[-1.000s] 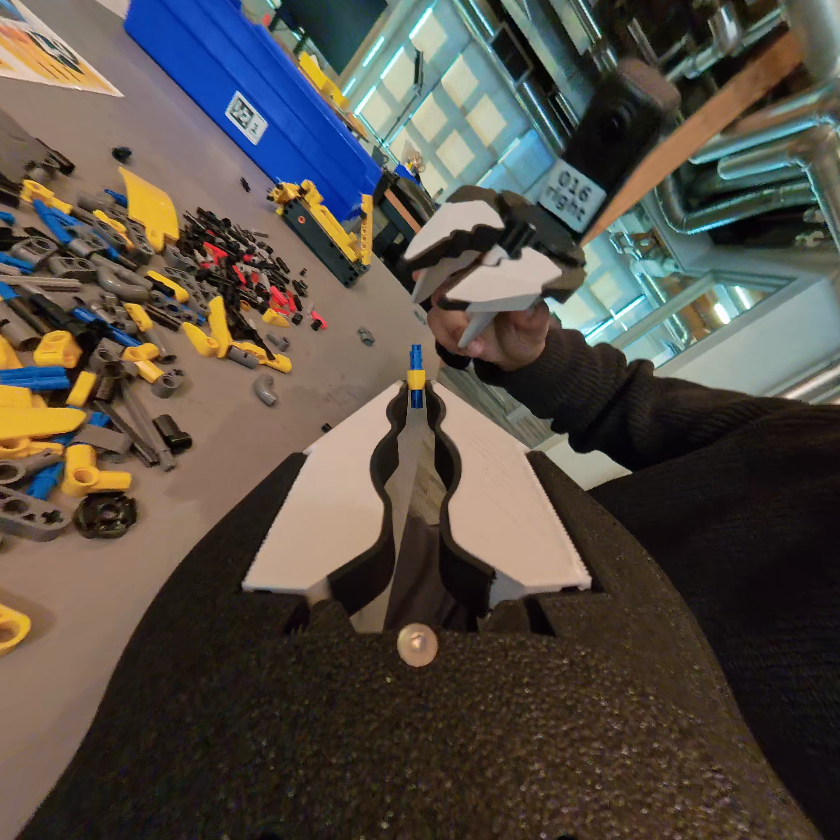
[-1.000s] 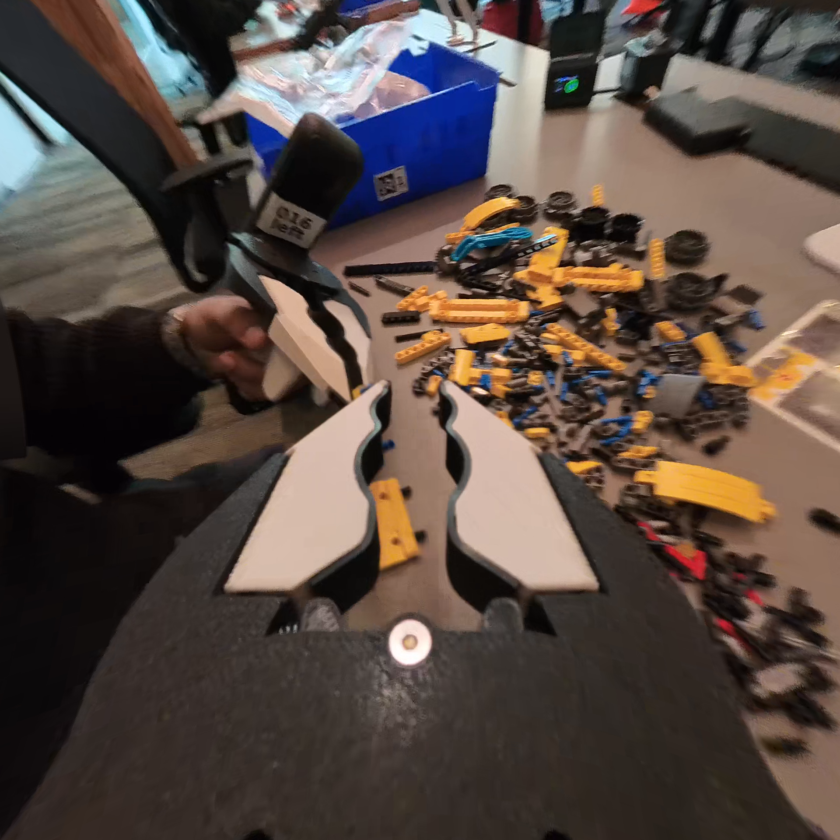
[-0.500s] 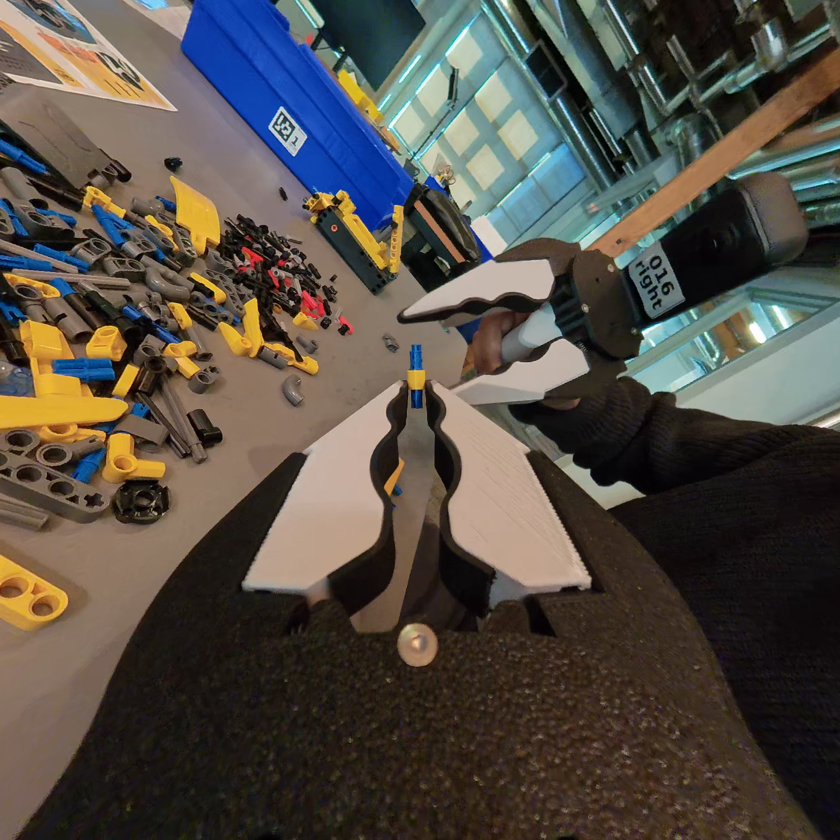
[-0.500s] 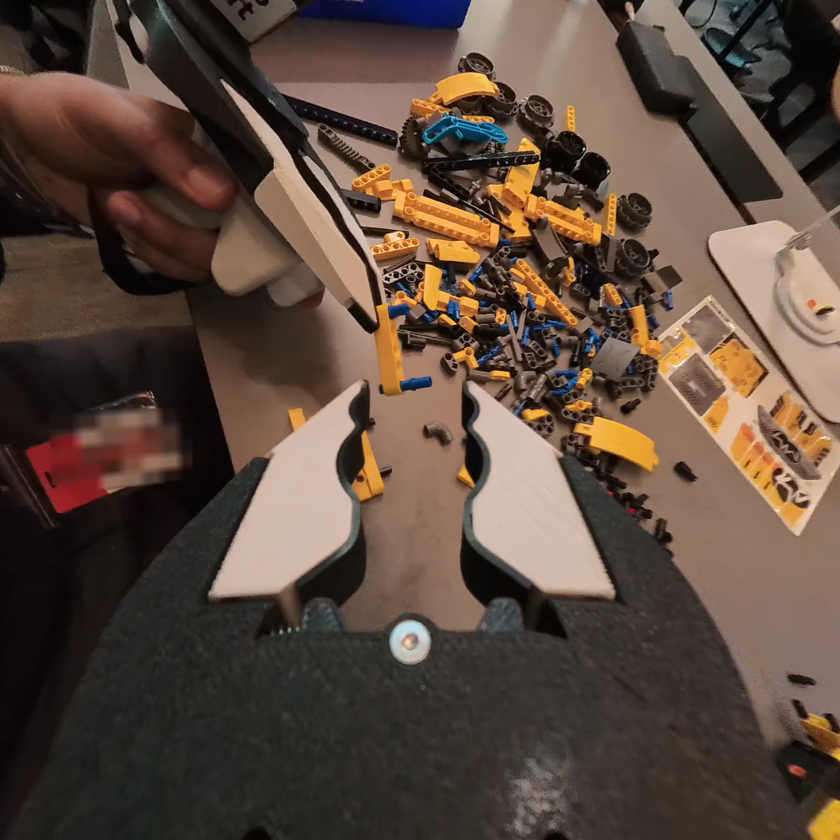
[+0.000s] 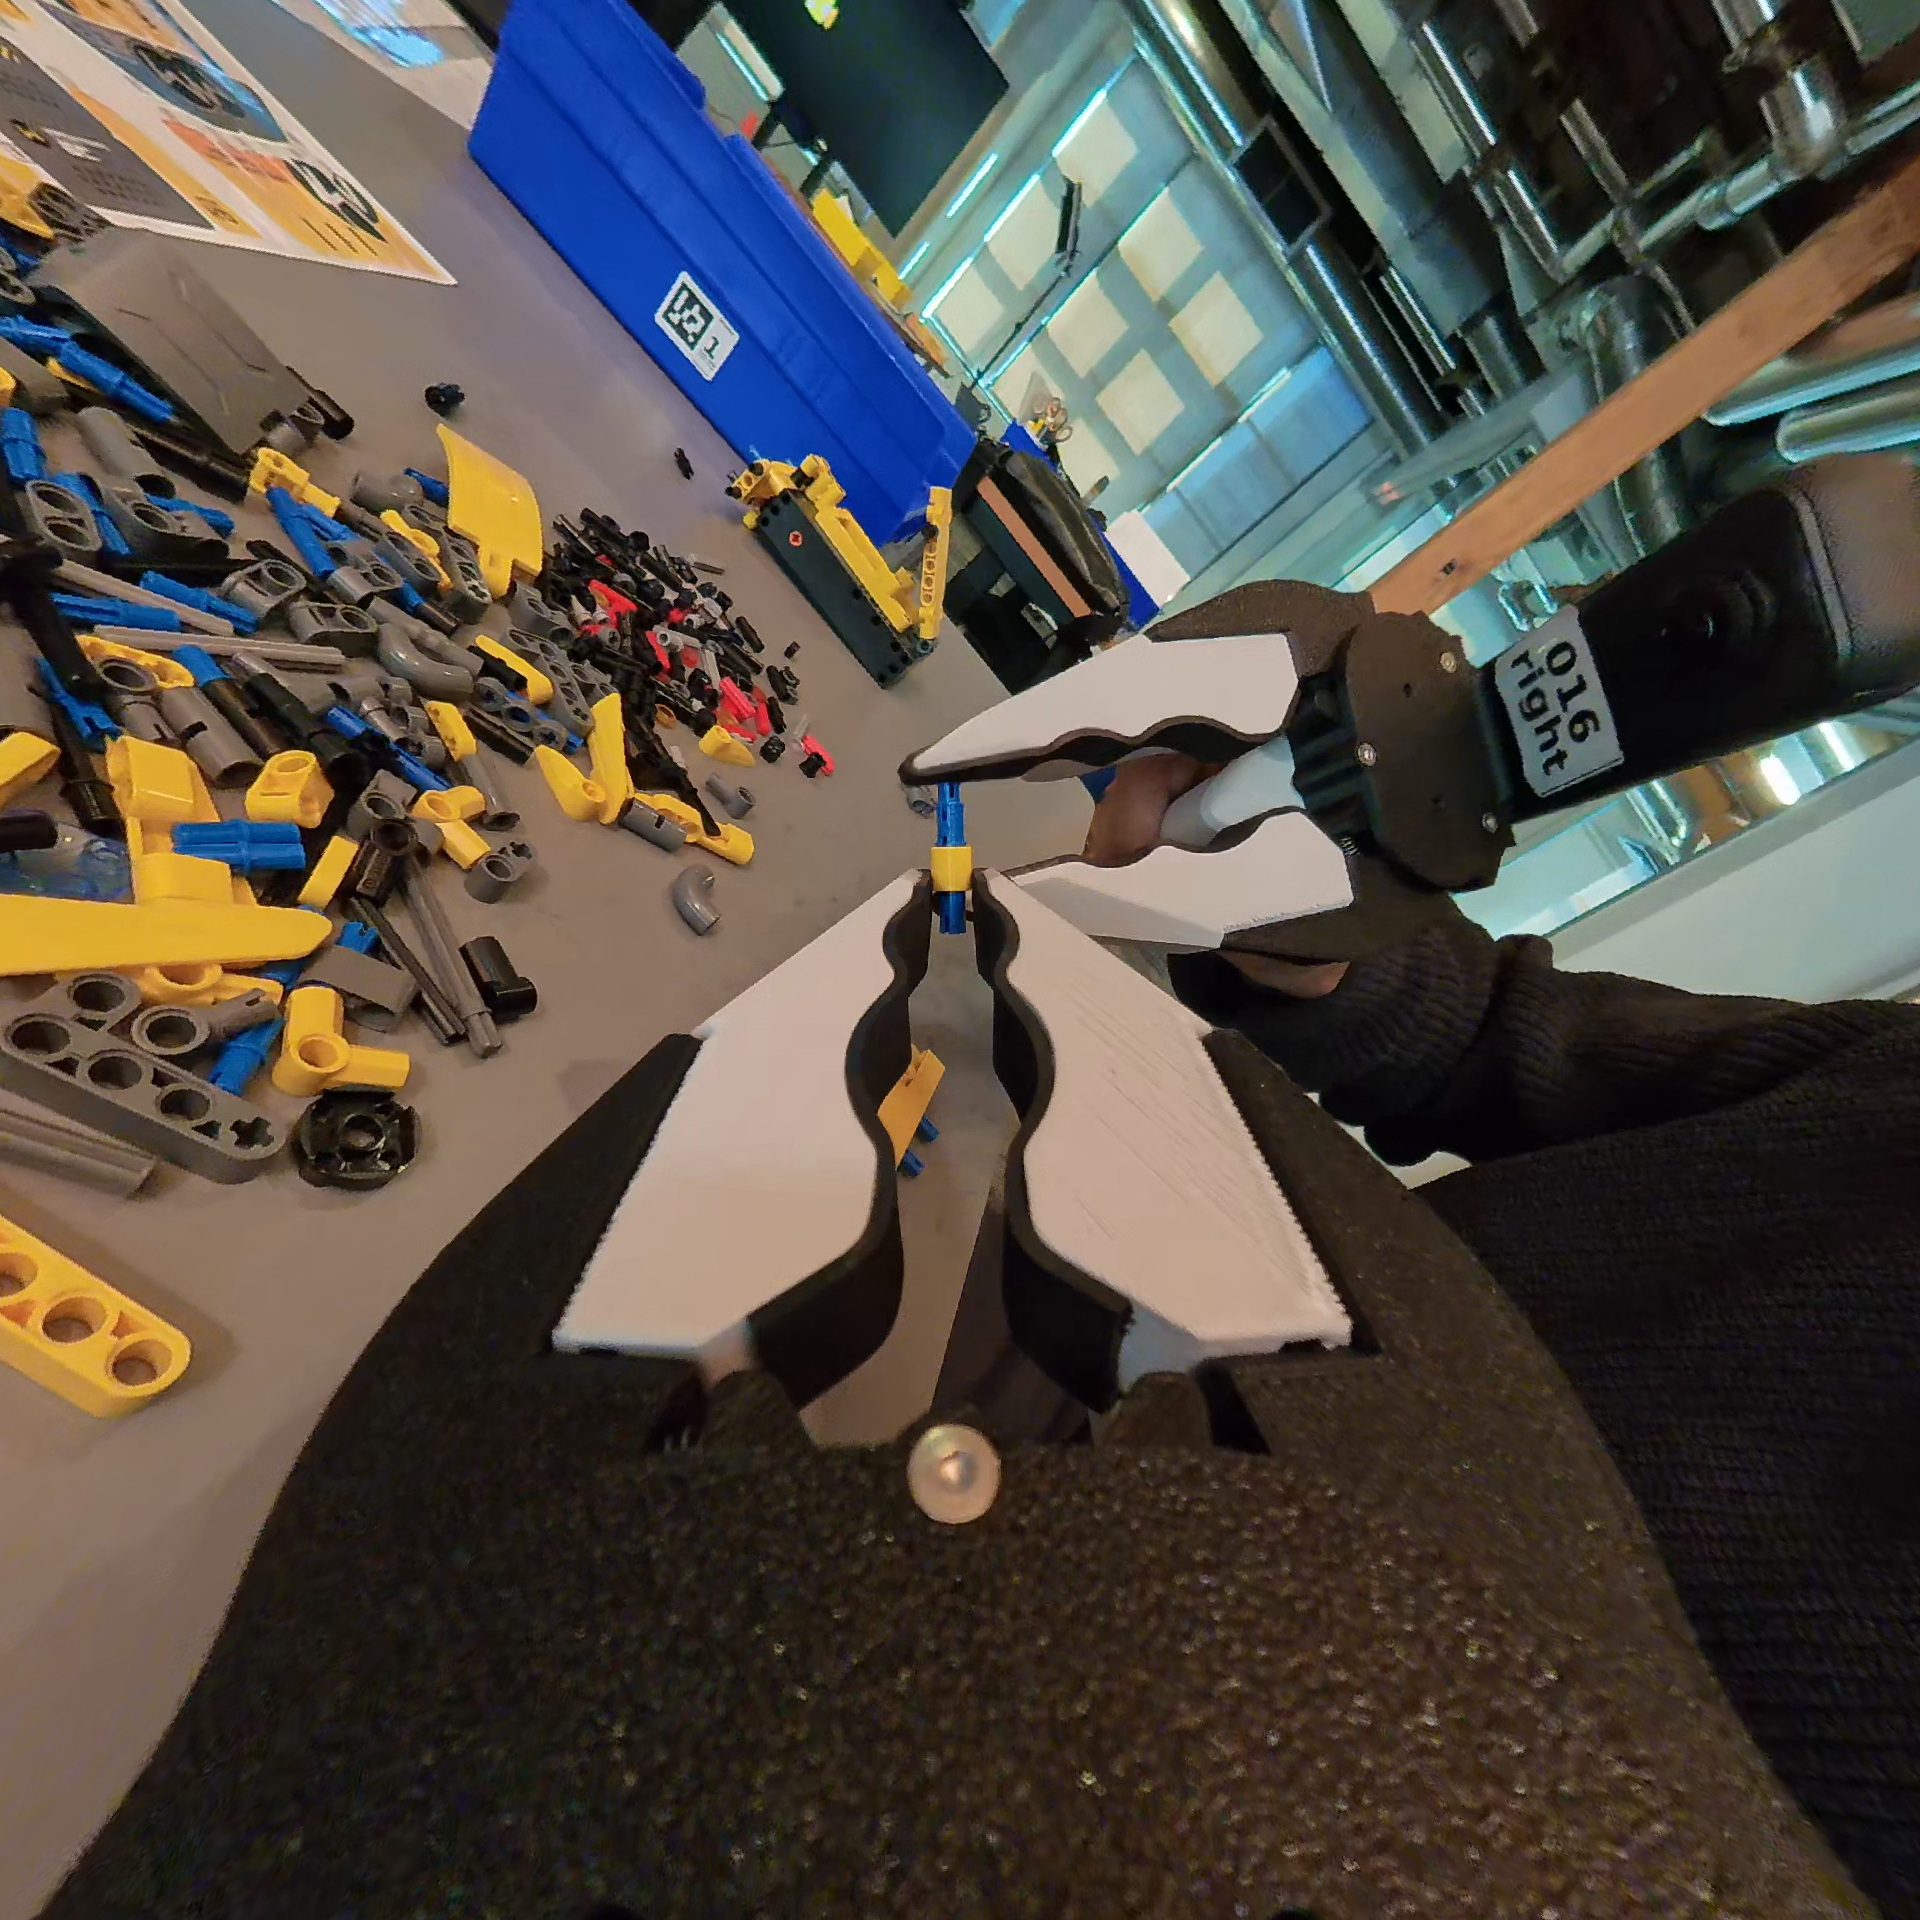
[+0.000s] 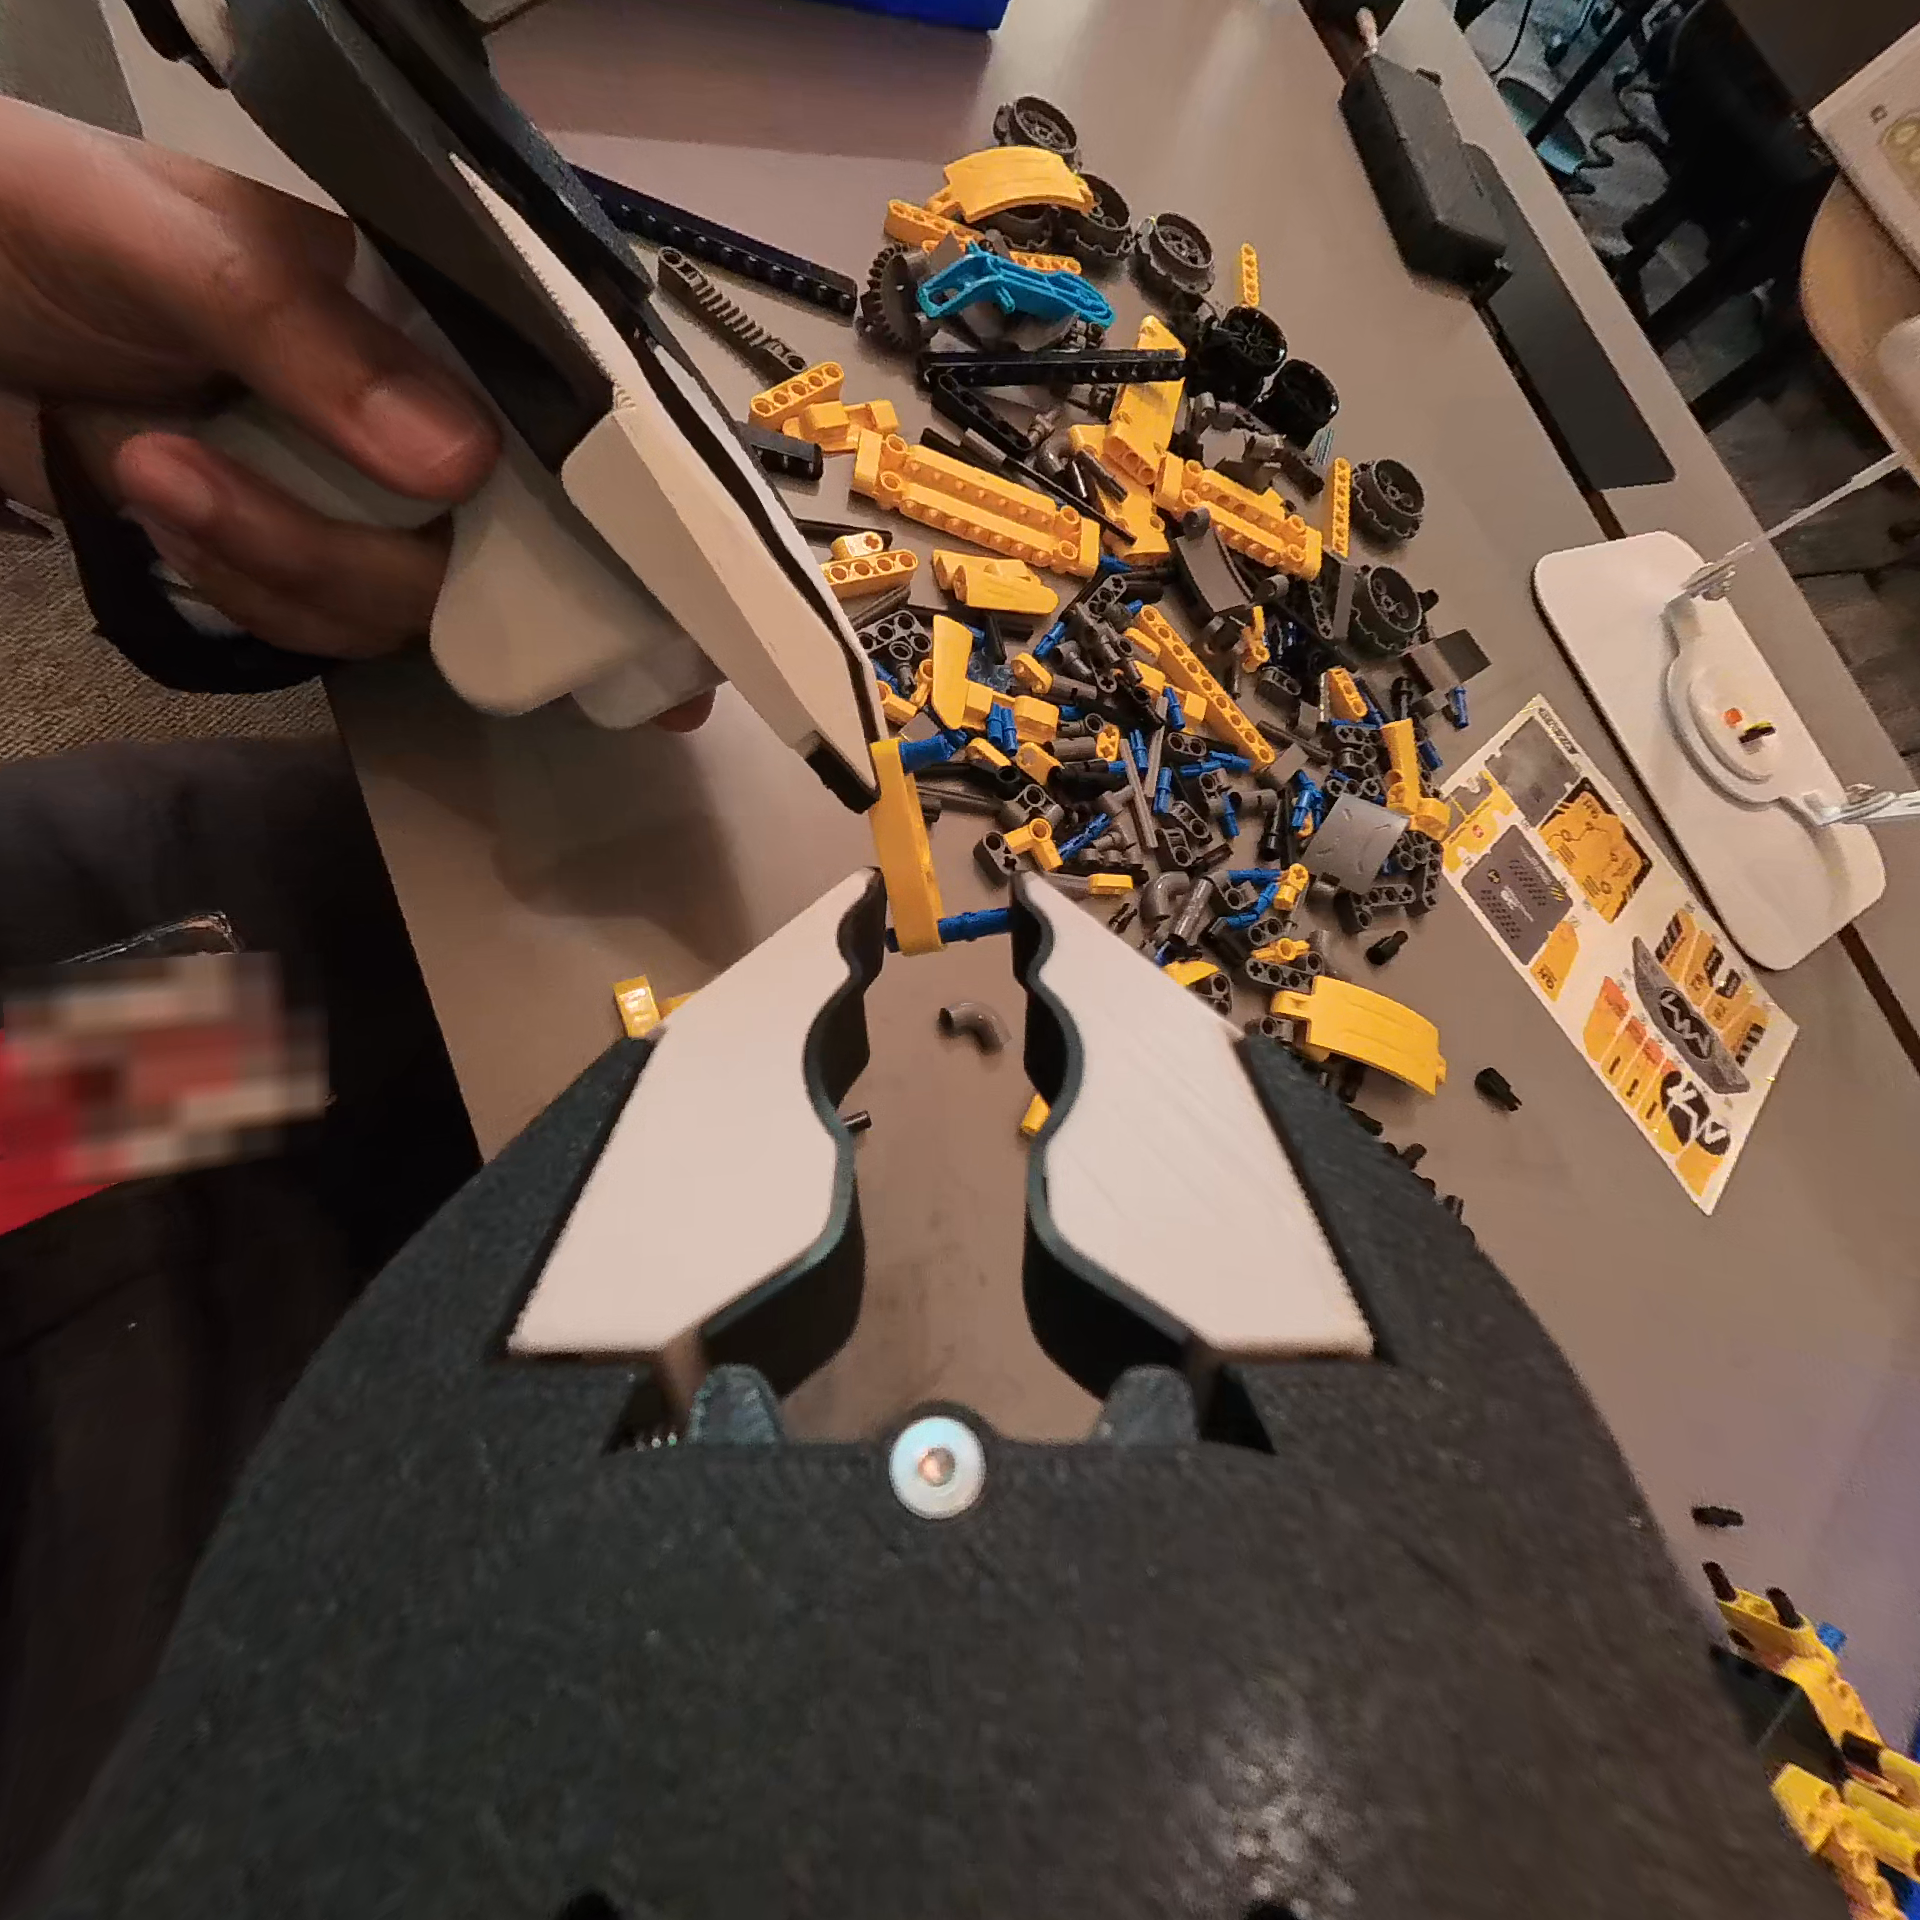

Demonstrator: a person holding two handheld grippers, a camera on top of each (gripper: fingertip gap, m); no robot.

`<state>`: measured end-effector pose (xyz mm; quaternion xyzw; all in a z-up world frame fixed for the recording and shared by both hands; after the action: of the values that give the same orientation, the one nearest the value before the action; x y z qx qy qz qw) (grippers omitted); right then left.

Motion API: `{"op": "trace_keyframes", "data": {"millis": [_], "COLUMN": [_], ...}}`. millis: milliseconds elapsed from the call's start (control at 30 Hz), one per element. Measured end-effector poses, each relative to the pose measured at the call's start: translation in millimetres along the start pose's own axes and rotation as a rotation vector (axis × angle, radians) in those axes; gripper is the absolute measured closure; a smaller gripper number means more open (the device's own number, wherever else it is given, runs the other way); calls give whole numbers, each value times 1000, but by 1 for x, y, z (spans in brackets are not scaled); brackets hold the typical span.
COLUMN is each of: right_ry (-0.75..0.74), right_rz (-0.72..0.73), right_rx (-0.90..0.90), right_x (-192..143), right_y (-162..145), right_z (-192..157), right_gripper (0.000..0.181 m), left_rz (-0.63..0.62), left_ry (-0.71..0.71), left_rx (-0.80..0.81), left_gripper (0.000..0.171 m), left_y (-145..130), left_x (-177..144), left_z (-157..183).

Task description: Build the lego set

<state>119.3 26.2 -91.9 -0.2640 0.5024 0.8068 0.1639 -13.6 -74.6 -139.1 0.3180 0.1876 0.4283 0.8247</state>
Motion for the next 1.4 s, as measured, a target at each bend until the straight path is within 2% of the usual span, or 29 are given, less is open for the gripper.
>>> {"op": "trace_keyframes", "data": {"millis": [167,400,567,600,633,667,867,933,1000,1100,1167,1267,1400], "right_ry": [19,2,-10,-3,21,59,295,367,347,236,96,-87,-113], "right_rz": [-56,-69,-14,4,14,12,33,42,58,80,48,-6,-40], "right_rx": [-8,-106,-116,-94,-56,-5,322,382,332,189,50,-205,-254], "right_x": [2,0,-3,-4,-6,-7,-20,-21,-22,-22,-22,-20,-13], "right_y": [0,2,-2,-4,-6,-8,-21,-26,-28,-20,-14,-3,3], "right_z": [-1,-6,-5,-4,-2,1,29,32,29,17,8,-9,-22], "right_gripper": [160,165,162,159,141,133,131,131,130,131,143,150,150], "left_rz": [-16,-16,-19,-19,-16,-19,-63,-59,-52,-52,-55,-52,-45], "left_ry": [34,20,9,21,31,34,8,-7,-22,-26,-20,-13,-20], "left_rx": [24,27,42,47,51,55,100,89,70,63,68,57,51], "left_gripper": [165,165,165,165,165,165,165,165,165,165,165,165,165], "left_y": [-2,-2,-2,-2,-2,-2,-5,-4,-4,-3,-4,-4,-3], "left_x": [2,2,2,2,2,3,6,6,4,4,5,5,4], "left_z": [1,1,3,3,3,3,7,7,6,5,5,4,4]}}
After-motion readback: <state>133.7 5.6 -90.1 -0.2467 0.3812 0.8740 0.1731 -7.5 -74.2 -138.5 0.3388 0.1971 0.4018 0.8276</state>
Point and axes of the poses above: each gripper's, where its closed fingertips meet, x out along the fingers, y out of its top, z = x × y across the jaws, the point moved 10 cm from there along -x, back along the fingers, and after that the axes turned 1 degree about -y, right-handed, at the moved point
